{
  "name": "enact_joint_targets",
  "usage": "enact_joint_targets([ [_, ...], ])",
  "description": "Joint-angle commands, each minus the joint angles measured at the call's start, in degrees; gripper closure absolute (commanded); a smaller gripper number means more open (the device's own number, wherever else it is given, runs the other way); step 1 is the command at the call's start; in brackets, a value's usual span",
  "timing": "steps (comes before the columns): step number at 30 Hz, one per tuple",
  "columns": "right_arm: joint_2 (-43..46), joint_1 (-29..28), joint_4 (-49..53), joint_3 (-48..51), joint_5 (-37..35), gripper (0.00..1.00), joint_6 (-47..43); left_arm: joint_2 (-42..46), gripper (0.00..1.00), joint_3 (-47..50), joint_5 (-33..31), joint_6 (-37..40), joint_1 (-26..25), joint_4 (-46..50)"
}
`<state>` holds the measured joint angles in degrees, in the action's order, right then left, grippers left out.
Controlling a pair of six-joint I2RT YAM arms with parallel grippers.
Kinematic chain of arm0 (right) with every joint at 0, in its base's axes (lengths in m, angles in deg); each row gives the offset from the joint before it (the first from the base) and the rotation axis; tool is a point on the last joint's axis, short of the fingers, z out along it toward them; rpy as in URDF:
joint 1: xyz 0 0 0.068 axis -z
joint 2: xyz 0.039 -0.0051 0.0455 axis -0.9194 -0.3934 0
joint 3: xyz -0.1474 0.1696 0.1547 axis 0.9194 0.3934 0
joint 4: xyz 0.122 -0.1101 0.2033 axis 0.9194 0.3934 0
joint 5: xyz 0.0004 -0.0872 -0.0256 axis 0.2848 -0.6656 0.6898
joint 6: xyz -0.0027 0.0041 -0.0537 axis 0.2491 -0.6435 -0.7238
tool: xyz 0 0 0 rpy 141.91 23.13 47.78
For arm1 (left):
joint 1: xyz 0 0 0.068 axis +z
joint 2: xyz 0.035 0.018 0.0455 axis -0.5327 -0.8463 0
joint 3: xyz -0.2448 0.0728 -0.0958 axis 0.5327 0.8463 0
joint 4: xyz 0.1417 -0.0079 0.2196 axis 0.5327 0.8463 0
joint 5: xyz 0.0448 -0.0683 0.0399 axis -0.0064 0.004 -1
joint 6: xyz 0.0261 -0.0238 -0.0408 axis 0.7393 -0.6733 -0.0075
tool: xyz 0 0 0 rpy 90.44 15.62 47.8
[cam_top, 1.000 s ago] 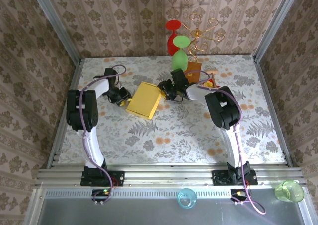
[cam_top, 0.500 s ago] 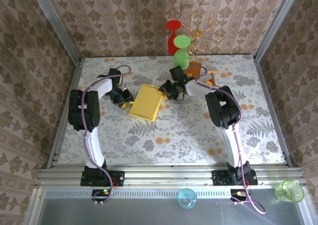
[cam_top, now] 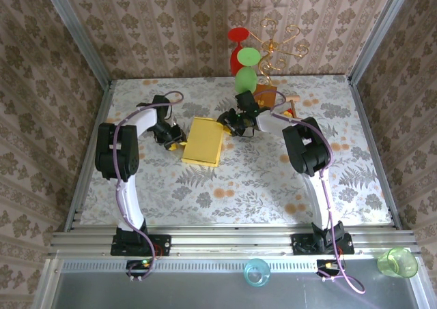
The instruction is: Fold the paper box
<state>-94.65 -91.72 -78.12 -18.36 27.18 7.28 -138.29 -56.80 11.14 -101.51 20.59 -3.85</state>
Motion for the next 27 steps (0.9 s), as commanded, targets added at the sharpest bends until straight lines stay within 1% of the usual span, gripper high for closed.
enact_joint_targets([
  [1,1.90,-3.05,4.22,2.53,7.90,0.52,-1.94,0.98,0.62,1.34,6.67,-3.71,-2.22,-7.11],
  [7,7.10,-2.36,5.94,5.52,6.40,0.50,-4.71,2.84,0.62,3.35,4.94,-5.55,-1.91,-8.19],
  [15,14.22,-1.81,4.91,13.13,4.00,0.47,-6.35,3.28,0.62,4.24,5.22,-6.09,-1.82,-8.82],
  [21,21.07,-3.70,-3.35,22.65,4.26,0.45,-2.62,3.13,0.63,4.93,6.05,-6.76,-1.93,-9.95],
  [24,23.90,-5.48,-8.20,27.58,4.25,0.44,1.14,3.10,0.63,5.02,6.10,-6.77,-2.02,-10.02],
  [27,26.03,-7.17,-11.05,31.79,2.44,0.43,3.32,3.32,0.63,5.50,6.33,-6.96,-2.20,-10.26],
])
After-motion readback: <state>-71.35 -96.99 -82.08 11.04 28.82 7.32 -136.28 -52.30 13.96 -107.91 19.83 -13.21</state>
